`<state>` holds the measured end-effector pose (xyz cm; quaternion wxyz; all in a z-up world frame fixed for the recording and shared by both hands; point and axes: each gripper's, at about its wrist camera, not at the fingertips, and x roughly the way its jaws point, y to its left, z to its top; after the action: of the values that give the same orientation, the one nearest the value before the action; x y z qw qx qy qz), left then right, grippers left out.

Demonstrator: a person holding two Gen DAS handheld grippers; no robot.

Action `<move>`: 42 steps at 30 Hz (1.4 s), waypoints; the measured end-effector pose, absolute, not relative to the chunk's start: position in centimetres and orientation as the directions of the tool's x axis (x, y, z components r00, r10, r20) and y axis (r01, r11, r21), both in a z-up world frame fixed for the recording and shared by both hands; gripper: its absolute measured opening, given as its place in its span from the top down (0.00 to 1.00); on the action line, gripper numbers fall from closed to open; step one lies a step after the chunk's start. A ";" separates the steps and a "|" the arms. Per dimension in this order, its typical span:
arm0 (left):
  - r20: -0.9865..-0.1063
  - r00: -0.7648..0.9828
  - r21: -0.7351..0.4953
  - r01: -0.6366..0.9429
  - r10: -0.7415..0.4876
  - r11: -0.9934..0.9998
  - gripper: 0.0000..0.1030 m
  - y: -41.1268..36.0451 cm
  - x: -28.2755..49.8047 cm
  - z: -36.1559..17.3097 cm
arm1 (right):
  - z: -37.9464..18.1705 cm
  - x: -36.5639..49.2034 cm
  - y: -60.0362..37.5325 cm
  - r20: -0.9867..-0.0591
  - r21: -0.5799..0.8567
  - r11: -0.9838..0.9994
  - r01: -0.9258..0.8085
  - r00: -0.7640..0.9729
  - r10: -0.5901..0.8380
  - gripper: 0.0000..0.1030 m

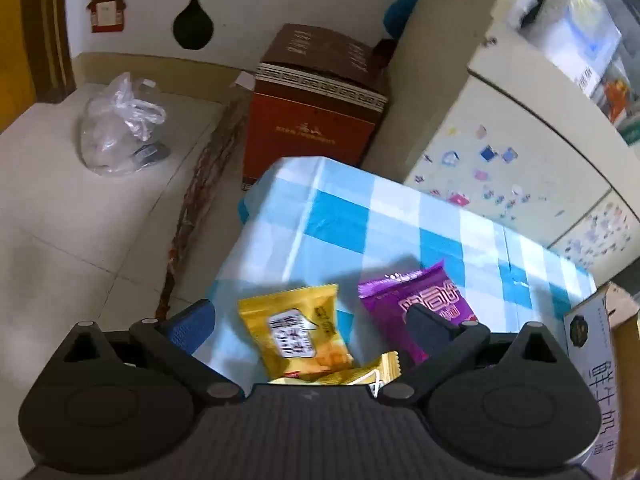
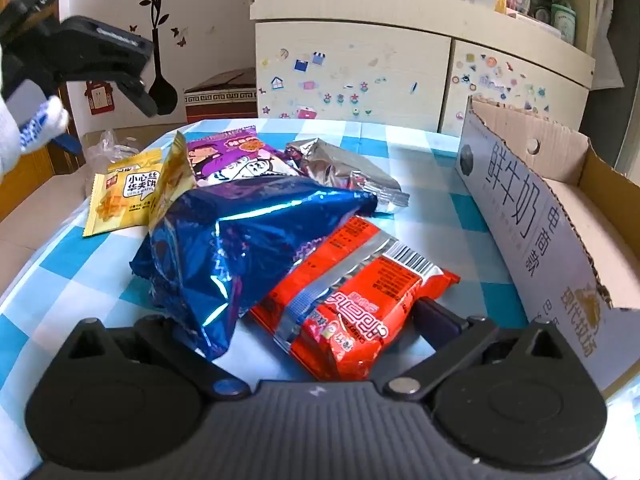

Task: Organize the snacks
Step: 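Move both tools over the snack pile on the checkered table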

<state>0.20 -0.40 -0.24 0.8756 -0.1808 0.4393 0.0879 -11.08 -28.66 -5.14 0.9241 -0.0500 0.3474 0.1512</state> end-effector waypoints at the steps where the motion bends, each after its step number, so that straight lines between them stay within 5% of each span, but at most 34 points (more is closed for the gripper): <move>1: -0.807 0.591 -0.235 -0.304 -0.010 0.923 0.00 -0.8 0.4 -0.5 | -5.1 -11.1 -28.7 -0.656 0.014 0.949 -0.314 0.713 0.246 0.00; 13: -0.853 0.505 -0.236 -0.145 -0.133 0.961 0.00 -7.4 0.3 -3.5 | -4.5 -10.6 -28.9 -0.711 0.019 0.944 -0.328 0.659 0.244 0.00; 18: -0.833 0.512 -0.325 -0.141 -0.212 0.935 0.00 -8.4 -1.5 -2.3 | -4.2 -10.6 -29.2 -0.747 0.020 0.938 -0.347 0.618 0.245 0.00; 42: -0.813 0.582 -0.072 -0.132 0.019 0.989 0.00 -9.8 -10.6 2.9 | 2.5 -13.1 -30.6 -0.776 0.029 0.973 -0.228 0.608 0.166 0.01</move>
<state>-10.56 -9.79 2.87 0.8873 -0.0621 0.4550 0.0424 -13.12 -30.61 2.53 0.8960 -0.0362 0.4287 0.1098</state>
